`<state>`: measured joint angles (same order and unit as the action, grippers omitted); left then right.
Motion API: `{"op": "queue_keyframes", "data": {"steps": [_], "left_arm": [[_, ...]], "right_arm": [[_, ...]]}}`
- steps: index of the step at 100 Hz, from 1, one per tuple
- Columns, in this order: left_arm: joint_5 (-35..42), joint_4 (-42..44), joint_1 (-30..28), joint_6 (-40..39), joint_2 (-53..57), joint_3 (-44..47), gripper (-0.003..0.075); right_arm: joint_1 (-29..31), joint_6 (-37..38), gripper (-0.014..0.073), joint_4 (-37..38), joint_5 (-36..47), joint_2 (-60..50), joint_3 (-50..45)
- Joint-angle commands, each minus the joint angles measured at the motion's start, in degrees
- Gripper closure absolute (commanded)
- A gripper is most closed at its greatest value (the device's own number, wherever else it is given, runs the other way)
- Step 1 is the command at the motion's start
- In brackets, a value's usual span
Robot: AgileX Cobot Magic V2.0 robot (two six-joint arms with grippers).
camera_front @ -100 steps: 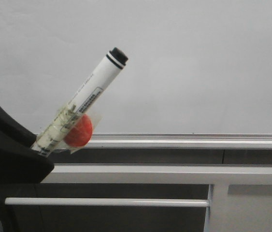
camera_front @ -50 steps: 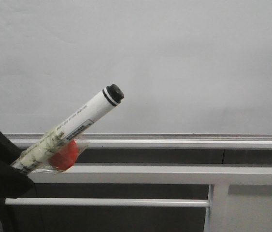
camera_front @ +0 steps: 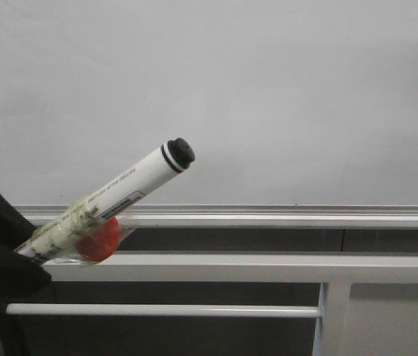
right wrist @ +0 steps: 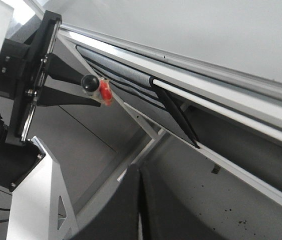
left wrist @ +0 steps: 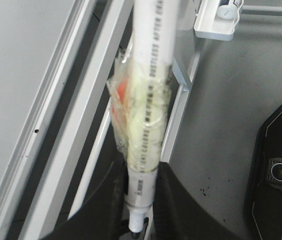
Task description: Write number 1 on whiteboard
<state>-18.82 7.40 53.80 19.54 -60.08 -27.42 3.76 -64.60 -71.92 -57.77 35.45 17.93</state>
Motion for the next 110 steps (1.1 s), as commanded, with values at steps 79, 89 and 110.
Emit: {"op": "queue_keyframes", "data": {"steps": [79,89,110], "left_arm": [[-0.48,5.93,4.15,0.34,0.88,-3.92,0.0741],[-0.37,5.93,4.15,0.34,0.88,-4.04,0.0741],[-0.17,5.93,4.15,0.34,0.88,-4.04,0.0741]], "right_arm": [[-27.87,-7.14,0.0654,-4.13,16.67,18.5,11.3],[-32.15,-7.14,0.0654,-4.13,19.89,20.67,12.85],[-35.58,-10.49,0.0536,-5.47,21.23,23.09,13.25]]}}
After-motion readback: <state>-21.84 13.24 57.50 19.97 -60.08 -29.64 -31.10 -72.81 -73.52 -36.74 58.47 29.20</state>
